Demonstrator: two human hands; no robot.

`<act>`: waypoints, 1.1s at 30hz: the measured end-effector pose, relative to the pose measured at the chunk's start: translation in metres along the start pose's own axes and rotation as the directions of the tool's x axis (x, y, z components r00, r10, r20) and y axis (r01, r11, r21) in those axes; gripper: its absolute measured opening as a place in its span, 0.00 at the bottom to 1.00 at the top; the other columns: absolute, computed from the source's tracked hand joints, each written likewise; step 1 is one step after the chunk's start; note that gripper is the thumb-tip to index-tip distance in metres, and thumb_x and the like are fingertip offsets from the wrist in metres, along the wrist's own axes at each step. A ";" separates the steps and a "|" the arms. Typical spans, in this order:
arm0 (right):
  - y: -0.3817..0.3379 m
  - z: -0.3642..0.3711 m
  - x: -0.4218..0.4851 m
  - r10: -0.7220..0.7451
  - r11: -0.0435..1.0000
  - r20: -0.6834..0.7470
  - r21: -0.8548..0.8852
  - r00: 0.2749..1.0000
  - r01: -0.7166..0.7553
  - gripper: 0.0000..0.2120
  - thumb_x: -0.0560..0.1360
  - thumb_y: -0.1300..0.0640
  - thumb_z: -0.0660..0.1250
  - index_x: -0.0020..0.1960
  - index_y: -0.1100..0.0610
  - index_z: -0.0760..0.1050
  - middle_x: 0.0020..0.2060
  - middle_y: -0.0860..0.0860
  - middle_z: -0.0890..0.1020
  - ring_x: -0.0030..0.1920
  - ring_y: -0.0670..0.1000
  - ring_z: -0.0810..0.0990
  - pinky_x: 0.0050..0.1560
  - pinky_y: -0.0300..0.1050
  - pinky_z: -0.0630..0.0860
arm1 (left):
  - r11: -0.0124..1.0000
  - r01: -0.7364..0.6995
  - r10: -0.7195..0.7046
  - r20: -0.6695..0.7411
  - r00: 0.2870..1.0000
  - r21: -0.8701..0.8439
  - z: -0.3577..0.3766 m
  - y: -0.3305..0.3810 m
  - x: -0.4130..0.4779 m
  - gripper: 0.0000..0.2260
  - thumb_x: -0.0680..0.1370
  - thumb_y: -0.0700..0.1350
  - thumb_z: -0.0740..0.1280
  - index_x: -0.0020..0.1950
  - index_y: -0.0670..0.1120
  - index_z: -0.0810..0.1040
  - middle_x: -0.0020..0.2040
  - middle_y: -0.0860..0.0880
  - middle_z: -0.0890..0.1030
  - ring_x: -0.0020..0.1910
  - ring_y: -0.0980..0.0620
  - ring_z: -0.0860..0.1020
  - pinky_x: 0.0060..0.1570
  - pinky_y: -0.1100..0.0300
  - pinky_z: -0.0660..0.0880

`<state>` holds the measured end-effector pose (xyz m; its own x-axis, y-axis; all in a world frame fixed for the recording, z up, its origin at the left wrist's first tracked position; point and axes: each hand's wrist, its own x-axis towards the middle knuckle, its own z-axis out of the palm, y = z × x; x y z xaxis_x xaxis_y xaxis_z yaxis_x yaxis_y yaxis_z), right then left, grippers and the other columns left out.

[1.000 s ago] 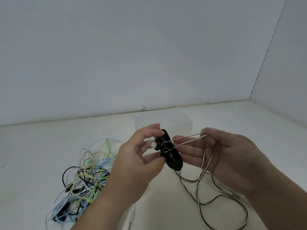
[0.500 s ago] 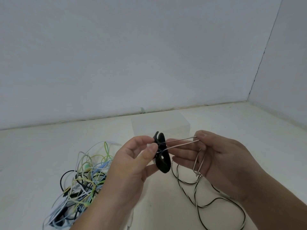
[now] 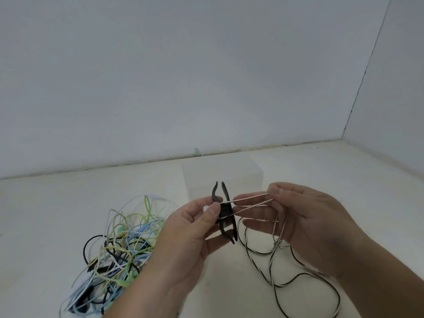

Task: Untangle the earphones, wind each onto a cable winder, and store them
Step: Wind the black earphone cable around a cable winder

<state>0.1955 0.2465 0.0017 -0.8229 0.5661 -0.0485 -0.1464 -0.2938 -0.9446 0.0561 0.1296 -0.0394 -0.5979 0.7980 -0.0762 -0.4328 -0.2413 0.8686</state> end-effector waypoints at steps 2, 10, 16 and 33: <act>-0.002 -0.001 0.001 0.000 1.000 0.000 -0.002 1.000 0.000 0.23 0.71 0.57 0.63 0.54 0.77 0.70 0.52 0.67 0.84 0.50 0.65 0.85 0.57 0.63 0.79 | 1.000 -0.001 0.001 -0.002 1.000 0.007 0.001 0.001 -0.001 0.18 0.69 0.41 0.69 0.56 0.35 0.79 0.42 0.41 0.84 0.36 0.49 0.82 0.38 0.51 0.82; 0.003 -0.003 0.002 -0.010 1.000 -0.005 0.013 1.000 0.010 0.27 0.71 0.58 0.63 0.57 0.82 0.65 0.50 0.68 0.84 0.50 0.66 0.85 0.54 0.61 0.81 | 0.999 0.034 -0.033 -0.011 0.999 0.017 0.005 0.003 -0.002 0.12 0.72 0.39 0.68 0.54 0.39 0.80 0.41 0.43 0.84 0.36 0.51 0.81 0.48 0.43 0.80; -0.001 -0.006 0.001 -0.049 0.980 -0.030 -0.194 0.998 0.042 0.12 0.69 0.53 0.66 0.30 0.60 0.72 0.29 0.59 0.75 0.28 0.55 0.70 0.31 0.45 0.68 | 0.969 0.012 -0.015 0.010 1.000 0.247 -0.001 0.002 -0.004 0.09 0.78 0.33 0.64 0.46 0.42 0.83 0.40 0.42 0.82 0.39 0.49 0.80 0.40 0.47 0.81; 0.015 -0.023 0.014 -0.094 0.887 -0.191 -0.463 0.977 -0.005 0.18 0.80 0.55 0.65 0.32 0.56 0.74 0.24 0.48 0.66 0.25 0.47 0.60 0.26 0.40 0.59 | 0.952 -0.036 -0.107 0.437 0.893 0.305 0.002 -0.001 -0.013 0.10 0.70 0.37 0.72 0.50 0.43 0.83 0.41 0.47 0.81 0.40 0.48 0.81 0.36 0.50 0.82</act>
<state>0.1946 0.2679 -0.0210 -0.6855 0.7278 -0.0201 0.1280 0.0933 -0.9874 0.0659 0.1205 -0.0380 -0.1929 0.9798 0.0533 -0.1842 -0.0896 0.9788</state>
